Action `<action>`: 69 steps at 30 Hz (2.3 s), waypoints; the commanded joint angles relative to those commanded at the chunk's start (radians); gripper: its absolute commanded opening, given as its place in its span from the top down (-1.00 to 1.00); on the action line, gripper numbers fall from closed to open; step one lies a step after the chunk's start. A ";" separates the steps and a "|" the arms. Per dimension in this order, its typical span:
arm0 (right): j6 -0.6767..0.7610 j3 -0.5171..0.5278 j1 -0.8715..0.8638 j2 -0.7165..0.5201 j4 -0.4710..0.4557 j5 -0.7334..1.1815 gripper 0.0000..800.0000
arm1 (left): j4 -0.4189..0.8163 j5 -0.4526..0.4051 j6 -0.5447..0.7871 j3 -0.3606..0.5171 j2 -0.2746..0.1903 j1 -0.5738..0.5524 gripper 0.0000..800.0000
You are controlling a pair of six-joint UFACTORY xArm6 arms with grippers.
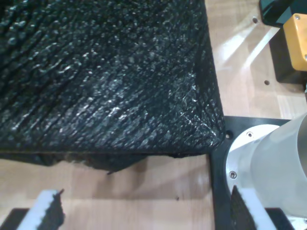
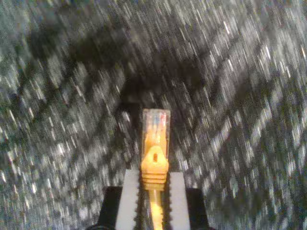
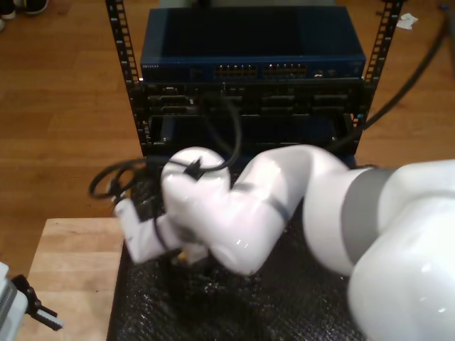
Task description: Grab the cable and plug it in
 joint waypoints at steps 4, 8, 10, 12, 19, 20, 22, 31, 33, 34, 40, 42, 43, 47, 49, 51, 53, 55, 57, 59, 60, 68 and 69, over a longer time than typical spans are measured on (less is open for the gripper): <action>-0.006 0.002 -0.029 -0.063 0.032 0.054 0.99 | -0.014 0.023 -0.017 -0.006 0.000 -0.003 -1.00; -0.051 0.006 -0.066 -0.115 0.077 0.118 0.99 | -0.028 0.026 -0.035 -0.023 0.003 -0.014 -1.00; -0.083 0.008 -0.092 -0.130 0.130 0.141 0.99 | -0.028 0.029 -0.054 -0.034 0.002 -0.046 -1.00; -0.135 0.009 -0.127 -0.149 0.196 0.163 0.99 | -0.035 0.041 -0.091 -0.041 0.000 -0.077 -1.00; -0.293 0.017 -0.256 -0.209 0.407 0.287 0.99 | -0.138 0.084 -0.186 -0.063 -0.008 -0.196 -1.00; -0.305 0.020 -0.276 -0.219 0.427 0.304 0.99 | -0.150 0.083 -0.196 -0.069 -0.006 -0.210 -1.00; -0.319 0.026 -0.316 -0.242 0.448 0.342 0.99 | -0.180 0.083 -0.222 -0.078 -0.005 -0.249 -1.00; -0.348 0.064 -0.430 -0.348 0.540 0.466 0.99 | -0.308 0.055 -0.301 -0.098 0.028 -0.431 -1.00; -0.359 0.066 -0.456 -0.365 0.580 0.486 0.99 | -0.348 0.034 -0.304 -0.098 0.038 -0.466 -1.00; -0.364 0.066 -0.470 -0.370 0.601 0.502 0.99 | -0.370 0.020 -0.307 -0.098 0.041 -0.485 -1.00; -0.377 0.064 -0.539 -0.425 0.667 0.569 0.99 | -0.439 -0.055 -0.331 -0.107 0.061 -0.572 -1.00; -0.376 0.060 -0.551 -0.442 0.680 0.577 0.99 | -0.440 -0.072 -0.331 -0.120 0.068 -0.591 -1.00; -0.376 0.055 -0.557 -0.448 0.683 0.580 0.99 | -0.440 -0.083 -0.334 -0.130 0.078 -0.601 -1.00; -0.374 0.044 -0.557 -0.471 0.694 0.591 0.99 | -0.453 -0.091 -0.361 -0.190 0.143 -0.617 -1.00; -0.374 0.043 -0.557 -0.471 0.703 0.592 0.99 | -0.480 -0.092 -0.374 -0.219 0.175 -0.618 -1.00; -0.374 0.043 -0.557 -0.471 0.712 0.592 0.99 | -0.529 -0.091 -0.379 -0.247 0.206 -0.621 -1.00; -0.374 0.041 -0.557 -0.473 0.721 0.592 0.99 | -0.586 -0.092 -0.377 -0.269 0.226 -0.644 -1.00; -0.374 0.041 -0.557 -0.476 0.729 0.592 0.99 | -0.626 -0.095 -0.379 -0.281 0.235 -0.671 -1.00; -0.374 0.038 -0.557 -0.489 0.736 0.598 0.99 | -0.644 -0.114 -0.379 -0.287 0.236 -0.697 -1.00; -0.374 0.028 -0.557 -0.497 0.740 0.608 0.99 | -0.647 -0.146 -0.379 -0.290 0.241 -0.723 -1.00; -0.373 0.025 -0.557 -0.499 0.740 0.611 0.99 | -0.649 -0.163 -0.382 -0.293 0.242 -0.738 -1.00; -0.373 0.015 -0.551 -0.497 0.767 0.612 0.99 | -0.649 -0.227 -0.416 -0.308 0.244 -0.822 -1.00; -0.373 0.015 -0.551 -0.496 0.769 0.612 0.99 | -0.649 -0.227 -0.416 -0.310 0.244 -0.822 -1.00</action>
